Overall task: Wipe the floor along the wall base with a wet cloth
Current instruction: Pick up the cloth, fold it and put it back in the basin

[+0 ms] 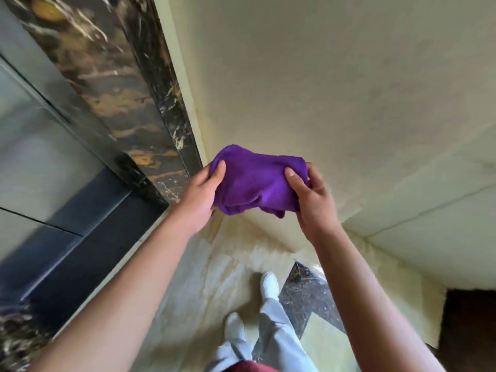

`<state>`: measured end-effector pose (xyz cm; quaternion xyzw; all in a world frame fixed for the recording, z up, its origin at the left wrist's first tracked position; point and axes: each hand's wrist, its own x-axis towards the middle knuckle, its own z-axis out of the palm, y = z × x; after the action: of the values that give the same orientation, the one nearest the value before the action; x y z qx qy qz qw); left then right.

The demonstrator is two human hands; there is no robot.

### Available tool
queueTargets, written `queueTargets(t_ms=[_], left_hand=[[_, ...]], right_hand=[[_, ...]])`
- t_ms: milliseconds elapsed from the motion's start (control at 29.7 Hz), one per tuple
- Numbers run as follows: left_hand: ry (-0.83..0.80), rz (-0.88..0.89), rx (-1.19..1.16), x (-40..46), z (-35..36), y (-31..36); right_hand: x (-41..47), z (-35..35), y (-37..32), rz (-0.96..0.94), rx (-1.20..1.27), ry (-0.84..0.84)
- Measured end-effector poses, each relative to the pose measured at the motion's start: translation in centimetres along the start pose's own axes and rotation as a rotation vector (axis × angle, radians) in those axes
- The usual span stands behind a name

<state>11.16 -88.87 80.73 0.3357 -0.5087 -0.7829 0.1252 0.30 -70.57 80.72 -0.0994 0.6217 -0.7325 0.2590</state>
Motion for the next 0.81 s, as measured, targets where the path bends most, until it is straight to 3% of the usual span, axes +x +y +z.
queueTargets(t_ms=[101, 168, 269, 370, 539, 606, 707, 808], left_hand=[[-0.135, 0.039, -0.055, -3.0, 4.6, 2.5], [-0.297, 0.069, -0.031, -5.3, 8.7, 3.9], [-0.462, 0.087, -0.01, -7.6, 12.7, 4.6], [-0.669, 0.065, 0.034, -11.5, 19.8, 3.3], [-0.58, -0.064, -0.002, -15.9, 27.5, -0.9], [-0.541, -0.121, -0.049, -18.7, 31.9, -3.4], [-0.56, -0.135, -0.088, -21.9, 37.2, -5.9], [-0.672, -0.095, -0.019, -25.2, 41.0, -7.7]], right_hand=[[-3.8, -1.7, -3.6, -0.086, -0.022, 0.199], [-6.7, -5.1, -5.6, -0.034, 0.136, 0.335], [-9.9, -9.2, -7.1, 0.158, 0.241, 0.326], [-15.8, -14.5, -7.8, 0.116, 0.238, 0.29], [-23.0, -22.2, -10.9, -0.237, 0.12, 0.578], [-27.1, -27.1, -12.3, -0.287, 0.182, 0.565], [-31.5, -31.3, -11.4, -0.014, 0.063, 0.443], [-34.0, -35.3, -9.1, 0.227, -0.146, 0.527]])
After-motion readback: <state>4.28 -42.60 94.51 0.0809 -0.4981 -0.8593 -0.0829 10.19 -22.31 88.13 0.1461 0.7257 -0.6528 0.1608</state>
